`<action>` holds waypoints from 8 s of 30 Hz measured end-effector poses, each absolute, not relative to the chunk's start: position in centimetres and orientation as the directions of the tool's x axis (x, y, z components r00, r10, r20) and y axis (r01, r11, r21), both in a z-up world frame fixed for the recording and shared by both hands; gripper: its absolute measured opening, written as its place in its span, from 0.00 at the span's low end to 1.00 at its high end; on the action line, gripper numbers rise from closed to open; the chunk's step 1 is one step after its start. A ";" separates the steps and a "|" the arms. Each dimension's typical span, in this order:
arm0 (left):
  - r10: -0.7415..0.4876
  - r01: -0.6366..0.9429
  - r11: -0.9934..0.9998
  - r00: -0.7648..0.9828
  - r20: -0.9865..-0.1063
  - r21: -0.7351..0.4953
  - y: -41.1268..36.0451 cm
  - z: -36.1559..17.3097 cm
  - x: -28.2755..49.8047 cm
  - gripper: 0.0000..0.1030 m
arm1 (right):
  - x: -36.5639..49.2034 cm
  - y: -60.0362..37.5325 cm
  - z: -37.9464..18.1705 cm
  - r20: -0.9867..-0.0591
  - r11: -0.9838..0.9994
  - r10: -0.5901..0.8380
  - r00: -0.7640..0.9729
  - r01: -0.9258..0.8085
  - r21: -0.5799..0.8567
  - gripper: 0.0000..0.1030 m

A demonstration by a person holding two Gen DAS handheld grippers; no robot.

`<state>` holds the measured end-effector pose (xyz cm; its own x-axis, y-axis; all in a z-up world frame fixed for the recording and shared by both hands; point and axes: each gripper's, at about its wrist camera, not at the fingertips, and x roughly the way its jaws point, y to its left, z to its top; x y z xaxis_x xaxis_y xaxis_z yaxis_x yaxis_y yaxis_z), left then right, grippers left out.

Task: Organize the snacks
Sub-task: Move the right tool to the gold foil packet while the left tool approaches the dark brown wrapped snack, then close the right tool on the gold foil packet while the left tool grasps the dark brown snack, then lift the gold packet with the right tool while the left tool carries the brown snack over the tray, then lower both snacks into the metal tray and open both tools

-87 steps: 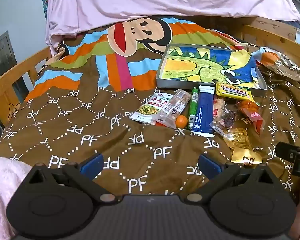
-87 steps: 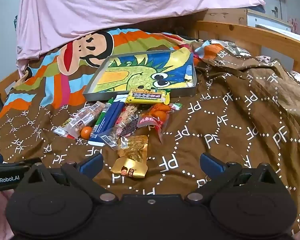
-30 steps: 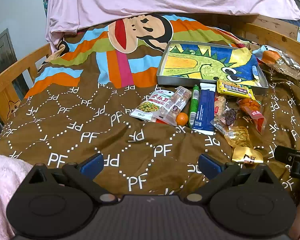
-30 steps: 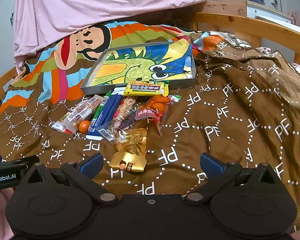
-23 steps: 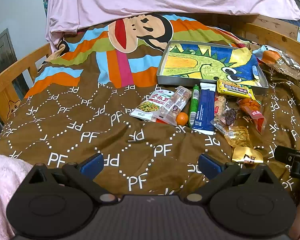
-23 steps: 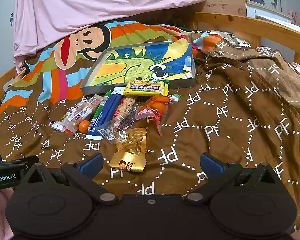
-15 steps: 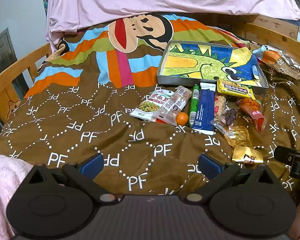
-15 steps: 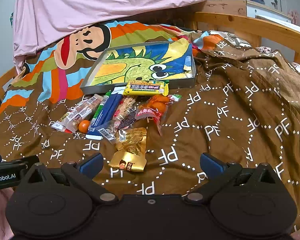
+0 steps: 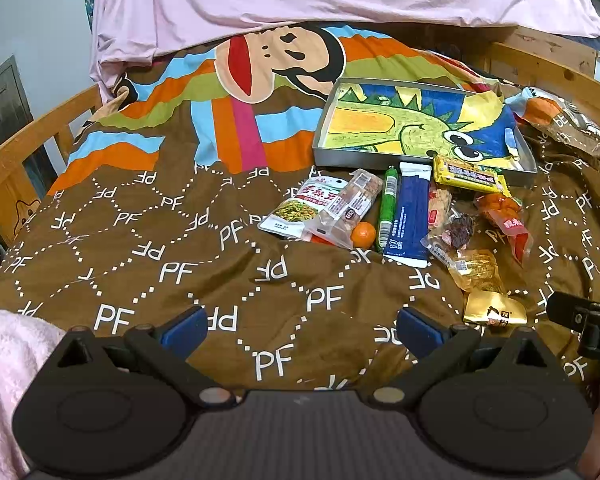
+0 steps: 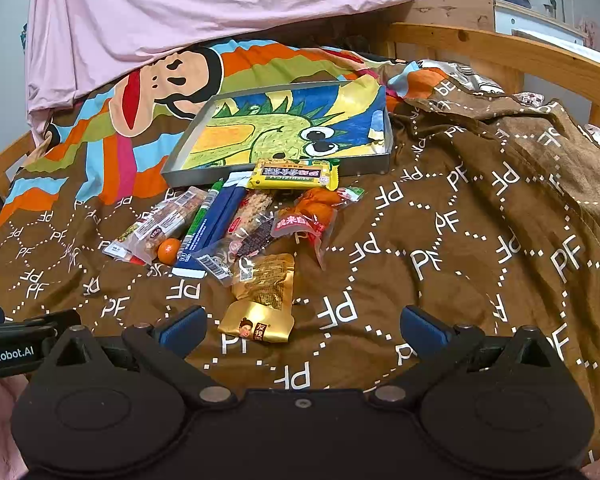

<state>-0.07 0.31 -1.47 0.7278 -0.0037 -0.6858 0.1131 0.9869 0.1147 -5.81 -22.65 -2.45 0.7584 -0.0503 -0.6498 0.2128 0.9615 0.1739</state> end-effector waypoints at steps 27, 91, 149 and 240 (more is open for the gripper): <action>-0.300 0.472 0.881 0.533 -0.791 -0.017 -2.5 -0.2 13.4 1.00 | 2.0 -21.2 -5.2 -0.749 0.996 0.084 0.658 -0.041 0.076 0.99; -0.438 0.813 0.581 0.279 -0.854 -0.032 -13.0 -7.5 17.3 0.58 | 2.8 -20.1 -7.6 -0.787 0.997 -0.070 0.613 0.075 -0.030 0.55; -0.404 0.669 0.721 0.194 -0.894 -0.180 -10.6 -6.6 15.4 0.32 | 0.5 -21.4 -4.9 -0.679 0.983 -0.183 0.711 0.131 -0.128 0.47; -0.416 0.379 0.901 0.623 -0.662 -0.209 -12.7 -7.2 33.4 0.40 | 24.9 -30.1 -8.1 -0.595 0.985 -0.171 0.785 0.131 -0.111 0.52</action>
